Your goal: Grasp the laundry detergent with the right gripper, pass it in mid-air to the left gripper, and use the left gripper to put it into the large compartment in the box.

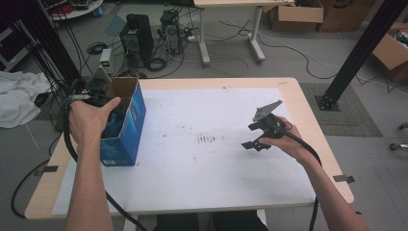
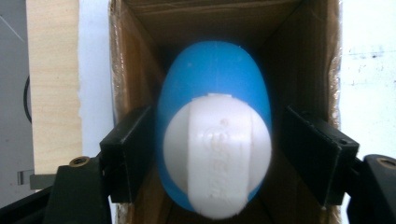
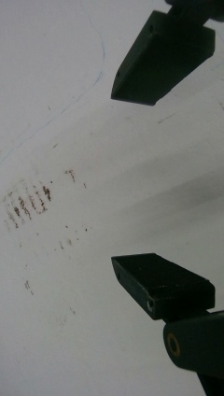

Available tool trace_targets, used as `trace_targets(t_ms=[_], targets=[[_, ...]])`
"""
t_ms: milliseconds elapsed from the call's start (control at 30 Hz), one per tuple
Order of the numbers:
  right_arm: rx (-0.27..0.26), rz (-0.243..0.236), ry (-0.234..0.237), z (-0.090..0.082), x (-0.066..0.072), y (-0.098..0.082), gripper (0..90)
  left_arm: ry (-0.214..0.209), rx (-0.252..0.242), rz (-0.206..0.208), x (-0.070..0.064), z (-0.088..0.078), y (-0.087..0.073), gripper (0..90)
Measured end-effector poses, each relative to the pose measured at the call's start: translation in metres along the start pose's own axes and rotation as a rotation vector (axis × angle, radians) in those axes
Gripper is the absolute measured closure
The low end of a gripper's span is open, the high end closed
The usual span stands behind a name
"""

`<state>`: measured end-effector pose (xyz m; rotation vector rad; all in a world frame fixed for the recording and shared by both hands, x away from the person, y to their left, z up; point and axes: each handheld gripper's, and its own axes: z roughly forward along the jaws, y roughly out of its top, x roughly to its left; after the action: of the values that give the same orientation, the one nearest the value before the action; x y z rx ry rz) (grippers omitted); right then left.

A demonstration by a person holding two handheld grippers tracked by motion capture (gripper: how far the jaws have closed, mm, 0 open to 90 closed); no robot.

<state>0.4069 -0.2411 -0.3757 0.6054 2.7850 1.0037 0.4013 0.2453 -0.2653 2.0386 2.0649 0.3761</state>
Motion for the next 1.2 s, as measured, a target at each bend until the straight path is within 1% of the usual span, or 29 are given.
trace_targets(t_ms=[133, 300, 533, 567, 600, 867, 900, 933, 967, 1000, 1033, 1067, 1167, 1200], targets=[[0.001, 0.001, 0.002, 0.001, 0.0, 0.0, 16.7, 0.002, 0.0, 0.006, 0.0, -0.005, 0.001, 26.5], [0.002, 0.0, 0.003, 0.001, 0.0, 0.0, 16.6, 0.018, -0.013, 0.005, -0.002, -0.01, 0.002, 23.2], [0.003, 0.0, 0.004, 0.0, 0.0, -0.001, 16.4, 0.02, -0.019, 0.012, -0.005, -0.02, 0.004, 21.1], [0.0, 0.003, 0.003, 0.0, 0.0, -0.001, 16.3, 0.018, -0.01, 0.02, -0.006, -0.023, 0.005, 19.3], [0.0, 0.003, 0.003, 0.0, 0.0, -0.001, 16.3, 0.017, -0.002, 0.031, -0.007, -0.025, 0.006, 19.3], [-0.001, 0.004, 0.004, -0.001, 0.0, -0.001, 15.9, 0.03, -0.036, 0.071, -0.017, -0.05, 0.012, 17.8], [-0.001, 0.004, 0.003, -0.001, 0.0, -0.001, 16.0, 0.031, -0.042, 0.083, -0.018, -0.054, 0.013, 17.8], [0.0, 0.005, 0.002, -0.002, 0.0, -0.002, 16.0, 0.035, -0.057, 0.091, -0.022, -0.061, 0.014, 17.7], [-0.001, 0.004, 0.001, -0.002, 0.0, -0.002, 16.0, 0.035, -0.057, 0.091, -0.022, -0.061, 0.014, 17.6], [-0.001, 0.004, 0.001, -0.002, 0.0, -0.002, 16.0, 0.035, -0.063, 0.098, -0.024, -0.065, 0.015, 17.6], [-0.001, 0.004, 0.001, -0.002, 0.0, -0.002, 16.0, 0.032, -0.073, 0.117, -0.03, -0.072, 0.017, 17.5], [-0.001, 0.004, 0.001, -0.002, 0.0, -0.002, 16.0, 0.032, -0.073, 0.117, -0.03, -0.072, 0.017, 17.5], [0.002, 0.005, -0.001, -0.003, 0.0, -0.002, 15.9, 0.02, -0.086, 0.152, -0.04, -0.081, 0.02, 17.3], [0.002, 0.005, -0.001, -0.003, 0.0, -0.002, 15.9, 0.008, -0.094, 0.166, -0.044, -0.083, 0.021, 17.3]])
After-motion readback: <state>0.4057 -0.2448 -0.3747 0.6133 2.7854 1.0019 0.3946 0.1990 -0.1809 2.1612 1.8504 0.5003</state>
